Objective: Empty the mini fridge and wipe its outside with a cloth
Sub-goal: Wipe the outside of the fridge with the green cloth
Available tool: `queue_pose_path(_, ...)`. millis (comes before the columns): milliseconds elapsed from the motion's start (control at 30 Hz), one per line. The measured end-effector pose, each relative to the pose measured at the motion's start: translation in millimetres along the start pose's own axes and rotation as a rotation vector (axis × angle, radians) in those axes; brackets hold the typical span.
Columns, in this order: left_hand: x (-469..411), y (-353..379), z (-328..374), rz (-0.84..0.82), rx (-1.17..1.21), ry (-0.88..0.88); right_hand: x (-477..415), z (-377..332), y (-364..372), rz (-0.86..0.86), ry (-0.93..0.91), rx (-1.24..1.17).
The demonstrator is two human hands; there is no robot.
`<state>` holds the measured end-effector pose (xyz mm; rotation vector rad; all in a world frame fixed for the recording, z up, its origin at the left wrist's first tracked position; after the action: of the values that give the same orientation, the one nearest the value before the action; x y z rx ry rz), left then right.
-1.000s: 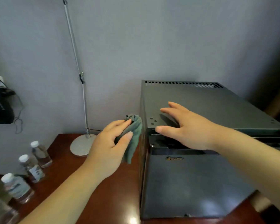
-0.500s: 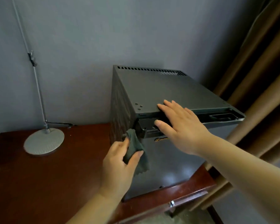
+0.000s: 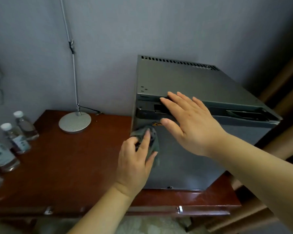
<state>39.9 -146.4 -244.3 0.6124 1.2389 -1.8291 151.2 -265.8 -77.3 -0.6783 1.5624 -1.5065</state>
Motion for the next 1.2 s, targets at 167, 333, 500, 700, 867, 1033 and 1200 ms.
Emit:
queue_pose_path(167,30,29,-4,0.014,-0.38,-0.002,12,13,7,0.032,-0.098,0.071)
queue_pose_path(333,62,38,-14,-0.095,-0.368,-0.256,22,10,18,0.14,-0.139,0.1)
queue_pose_path(500,80,50,-34,-0.218,-0.119,-0.576,42,-11,53,0.35,-0.333,0.128)
queue_pose_path(700,95,65,-56,-0.357,0.016,-0.664,47,-11,99,0.438,-0.291,0.196)
queue_pose_path(867,128,83,-79,-0.474,0.051,-0.733,56,-14,149,0.373,-0.353,0.285)
queue_pose_path(1033,151,100,-99,-0.559,-0.034,-0.744,59,-15,195,0.28,-0.412,0.384)
queue_pose_path(1200,170,110,-111,-0.592,-0.007,-0.751,61,-12,219,0.23,-0.448,0.447)
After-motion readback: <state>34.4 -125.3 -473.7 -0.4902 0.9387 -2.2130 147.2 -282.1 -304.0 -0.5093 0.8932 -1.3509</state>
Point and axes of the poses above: each hand's wrist, its own x-axis away from the middle knuckle, its own y-axis out of the palm, z = x × y, the point moved 1 cm from there along -x, towards the middle knuckle
